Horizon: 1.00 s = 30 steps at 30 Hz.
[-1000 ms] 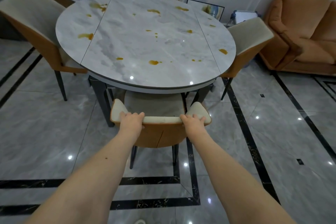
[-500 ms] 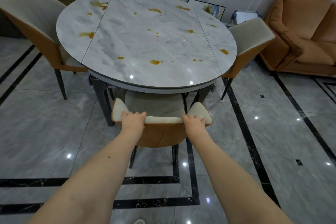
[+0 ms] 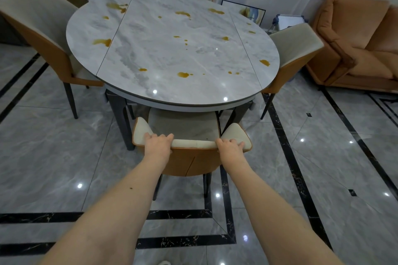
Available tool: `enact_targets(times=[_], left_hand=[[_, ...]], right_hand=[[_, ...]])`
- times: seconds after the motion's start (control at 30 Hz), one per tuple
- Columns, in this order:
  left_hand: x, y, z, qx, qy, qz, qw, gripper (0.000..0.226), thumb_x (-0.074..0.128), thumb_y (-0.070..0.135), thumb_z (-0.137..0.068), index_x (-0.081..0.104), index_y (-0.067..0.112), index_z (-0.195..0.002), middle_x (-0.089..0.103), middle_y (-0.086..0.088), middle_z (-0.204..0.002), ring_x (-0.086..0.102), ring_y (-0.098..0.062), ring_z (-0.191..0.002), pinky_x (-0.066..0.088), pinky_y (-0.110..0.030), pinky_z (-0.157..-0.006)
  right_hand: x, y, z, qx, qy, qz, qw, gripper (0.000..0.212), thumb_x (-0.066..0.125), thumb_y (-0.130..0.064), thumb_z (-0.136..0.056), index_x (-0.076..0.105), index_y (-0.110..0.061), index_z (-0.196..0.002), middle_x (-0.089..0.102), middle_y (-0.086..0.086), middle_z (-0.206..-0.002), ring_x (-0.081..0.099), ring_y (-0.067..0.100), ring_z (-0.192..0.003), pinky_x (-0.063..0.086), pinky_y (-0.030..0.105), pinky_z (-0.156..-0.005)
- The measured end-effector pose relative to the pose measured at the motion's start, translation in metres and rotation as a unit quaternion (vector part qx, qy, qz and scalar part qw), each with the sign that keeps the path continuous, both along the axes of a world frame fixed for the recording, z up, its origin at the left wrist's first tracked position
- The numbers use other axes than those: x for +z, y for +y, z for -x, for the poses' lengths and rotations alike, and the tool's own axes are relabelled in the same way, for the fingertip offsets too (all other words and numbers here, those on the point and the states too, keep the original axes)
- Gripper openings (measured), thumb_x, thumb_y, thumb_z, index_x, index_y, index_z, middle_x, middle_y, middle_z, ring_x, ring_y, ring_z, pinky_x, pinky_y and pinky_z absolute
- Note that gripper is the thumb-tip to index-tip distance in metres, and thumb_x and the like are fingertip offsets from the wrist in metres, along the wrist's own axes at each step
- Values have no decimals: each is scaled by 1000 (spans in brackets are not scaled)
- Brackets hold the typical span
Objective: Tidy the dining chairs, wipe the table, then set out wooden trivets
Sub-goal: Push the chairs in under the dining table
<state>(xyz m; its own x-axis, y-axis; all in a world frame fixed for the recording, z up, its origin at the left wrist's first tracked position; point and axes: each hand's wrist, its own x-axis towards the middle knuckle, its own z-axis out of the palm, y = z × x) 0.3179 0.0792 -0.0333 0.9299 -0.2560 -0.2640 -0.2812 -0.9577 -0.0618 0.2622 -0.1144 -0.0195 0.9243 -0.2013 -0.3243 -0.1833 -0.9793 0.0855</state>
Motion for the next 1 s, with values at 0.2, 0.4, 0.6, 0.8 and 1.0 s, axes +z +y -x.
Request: enact_targets(times=[0.2,0.4,0.6,0.8,1.0], left_hand=[[0,-1,0,2,-1,1,1000,33,51,34,-93,42,25,-124,60,-3,-116,51,-27,-114,26,-45,-105],[-1,0,0,-5,-6,4,1000,31,50,34,-94,42,23,-121,60,-4,-116,51,-27,-113,27,-45,-105],[8,-2,-1,-2,24,-12,1000,35,55,36,-91,42,20,-119,58,-4,-114,52,-26,-110,33,-43,-99],[43,-41,-28,49,292,46,954,80,59,60,-82,33,16,-144,41,-6,-144,39,-28,-131,31,-45,-109],[54,-137,-49,3,242,207,948,55,54,48,-91,49,12,-132,50,-5,-136,49,-21,-121,38,-33,-100]], right_hand=[[1,0,-1,-5,5,-9,1000,49,56,-1,-86,39,-19,-128,50,7,-127,40,31,-124,19,62,-110],[0,0,0,-3,-3,-13,1000,49,58,-1,-85,40,-18,-127,50,7,-126,40,32,-123,20,62,-110],[1,-6,3,8,-15,-36,999,44,56,-8,-89,41,-21,-129,51,5,-127,41,31,-123,22,59,-109],[23,-54,8,32,-36,-174,984,40,41,-33,-100,43,-23,-138,51,2,-136,46,23,-124,33,44,-107],[30,-139,-3,3,-78,-162,984,43,47,-30,-98,41,-20,-139,49,4,-137,48,22,-123,39,40,-105]])
